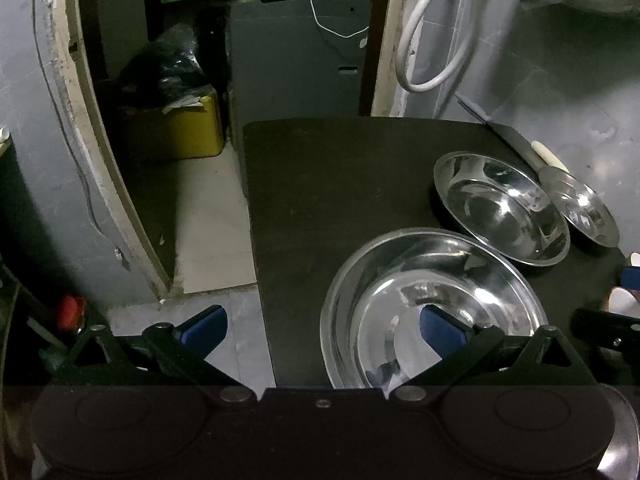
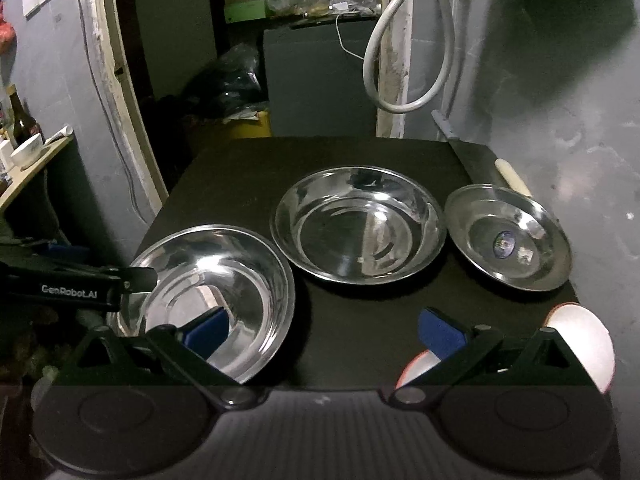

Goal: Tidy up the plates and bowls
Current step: 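Move the left gripper toward the large shallow steel basin, then grasp the steel basin rim with the left gripper and lift it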

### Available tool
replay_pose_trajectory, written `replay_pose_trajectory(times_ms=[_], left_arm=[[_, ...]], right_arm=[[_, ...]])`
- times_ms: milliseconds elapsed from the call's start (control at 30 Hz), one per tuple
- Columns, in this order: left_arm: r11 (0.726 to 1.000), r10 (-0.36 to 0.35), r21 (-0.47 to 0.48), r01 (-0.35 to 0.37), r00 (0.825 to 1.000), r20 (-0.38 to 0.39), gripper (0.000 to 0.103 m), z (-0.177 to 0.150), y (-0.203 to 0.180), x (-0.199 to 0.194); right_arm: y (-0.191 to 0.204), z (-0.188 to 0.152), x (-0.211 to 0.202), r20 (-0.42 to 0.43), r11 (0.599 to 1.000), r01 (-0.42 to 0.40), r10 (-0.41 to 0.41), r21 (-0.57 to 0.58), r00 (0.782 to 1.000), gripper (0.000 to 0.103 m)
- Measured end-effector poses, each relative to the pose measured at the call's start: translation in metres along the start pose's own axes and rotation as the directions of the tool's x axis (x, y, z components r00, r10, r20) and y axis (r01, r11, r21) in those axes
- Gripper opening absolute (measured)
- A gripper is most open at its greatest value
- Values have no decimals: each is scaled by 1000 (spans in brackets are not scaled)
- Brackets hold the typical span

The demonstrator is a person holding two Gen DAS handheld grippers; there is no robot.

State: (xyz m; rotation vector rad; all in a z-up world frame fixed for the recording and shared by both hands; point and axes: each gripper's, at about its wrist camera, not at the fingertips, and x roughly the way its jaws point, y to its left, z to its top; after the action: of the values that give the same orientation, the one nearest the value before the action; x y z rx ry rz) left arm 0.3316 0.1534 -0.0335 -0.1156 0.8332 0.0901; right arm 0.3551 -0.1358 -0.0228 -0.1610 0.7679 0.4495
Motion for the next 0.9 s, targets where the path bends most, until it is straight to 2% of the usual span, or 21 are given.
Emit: replay_pose_trajectory(times_ms=[300,567,767,900], left_arm=[[999,-22,49,20,999,35,102,30,-5,22],[993,-70,96,63,995,73,102,69,-21,54],[987,-136,86,132,990,37,102,93,-35,86],[979,-191,73,191,981,-1,101,104,-44,105]], right_arm=[[-21,7,20,26,998,28,-30,53,999,103],[-34,9,32,65,988,-16,7,151,998,103],[-41,12,45,73,972,-44,27,230,997,102],[-46,12,54,59,965,-36,21,261,998,95]])
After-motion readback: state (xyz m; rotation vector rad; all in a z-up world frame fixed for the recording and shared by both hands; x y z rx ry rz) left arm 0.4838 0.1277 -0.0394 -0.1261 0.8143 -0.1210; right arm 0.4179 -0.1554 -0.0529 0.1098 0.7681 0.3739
